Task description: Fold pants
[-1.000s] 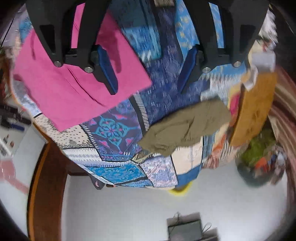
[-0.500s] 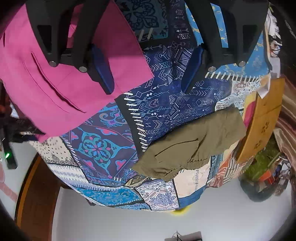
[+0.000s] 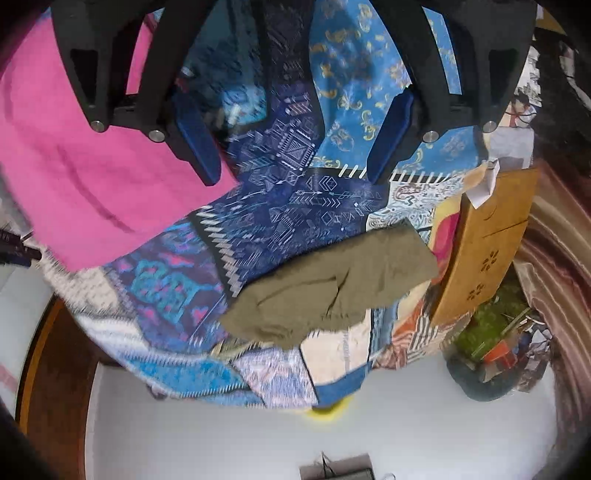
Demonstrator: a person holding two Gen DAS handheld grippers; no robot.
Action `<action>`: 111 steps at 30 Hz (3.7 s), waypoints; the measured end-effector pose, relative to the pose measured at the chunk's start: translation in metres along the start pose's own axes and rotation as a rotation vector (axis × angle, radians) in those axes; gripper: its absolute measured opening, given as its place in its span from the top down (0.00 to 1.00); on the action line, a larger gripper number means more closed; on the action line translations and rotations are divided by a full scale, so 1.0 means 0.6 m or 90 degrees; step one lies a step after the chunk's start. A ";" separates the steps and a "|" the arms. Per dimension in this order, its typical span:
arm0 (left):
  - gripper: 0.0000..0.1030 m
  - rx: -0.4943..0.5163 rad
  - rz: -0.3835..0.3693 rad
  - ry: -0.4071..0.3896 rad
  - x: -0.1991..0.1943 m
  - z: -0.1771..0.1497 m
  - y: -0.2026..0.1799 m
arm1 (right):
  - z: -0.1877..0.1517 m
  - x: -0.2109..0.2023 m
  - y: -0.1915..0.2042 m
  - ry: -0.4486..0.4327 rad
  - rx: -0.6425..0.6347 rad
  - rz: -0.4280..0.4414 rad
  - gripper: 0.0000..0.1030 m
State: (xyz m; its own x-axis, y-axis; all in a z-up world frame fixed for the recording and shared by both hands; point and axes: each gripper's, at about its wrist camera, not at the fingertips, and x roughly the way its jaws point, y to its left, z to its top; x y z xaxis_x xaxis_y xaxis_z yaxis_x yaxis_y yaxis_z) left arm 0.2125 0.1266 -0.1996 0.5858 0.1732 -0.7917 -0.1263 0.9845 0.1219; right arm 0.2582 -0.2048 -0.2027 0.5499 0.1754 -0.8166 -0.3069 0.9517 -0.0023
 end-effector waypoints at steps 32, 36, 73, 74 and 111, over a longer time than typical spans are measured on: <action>0.00 -0.125 -0.157 -0.060 -0.230 -0.162 -0.105 | -0.099 -0.234 0.179 -0.206 -0.079 0.073 0.42; 0.00 -0.133 -0.186 -0.024 -0.207 -0.181 -0.122 | -0.119 -0.198 0.173 -0.164 -0.062 0.088 0.42; 0.71 -0.275 -0.244 0.085 -0.087 -0.143 -0.122 | -0.161 -0.129 0.178 -0.080 -0.040 0.180 0.42; 0.71 -0.263 -0.235 0.081 -0.090 -0.141 -0.125 | -0.159 -0.132 0.180 -0.081 -0.043 0.181 0.42; 0.81 -0.041 -0.123 -0.120 -0.217 -0.095 -0.102 | -0.063 -0.125 0.309 -0.053 -0.065 0.251 0.43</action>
State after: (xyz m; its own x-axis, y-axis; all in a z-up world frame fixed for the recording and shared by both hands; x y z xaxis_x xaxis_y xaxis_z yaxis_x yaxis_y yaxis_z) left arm 0.0983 0.0422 -0.1380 0.7414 -0.0089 -0.6710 -0.0455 0.9969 -0.0635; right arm 0.1306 -0.0509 -0.1636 0.4348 0.5454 -0.7166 -0.5803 0.7782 0.2402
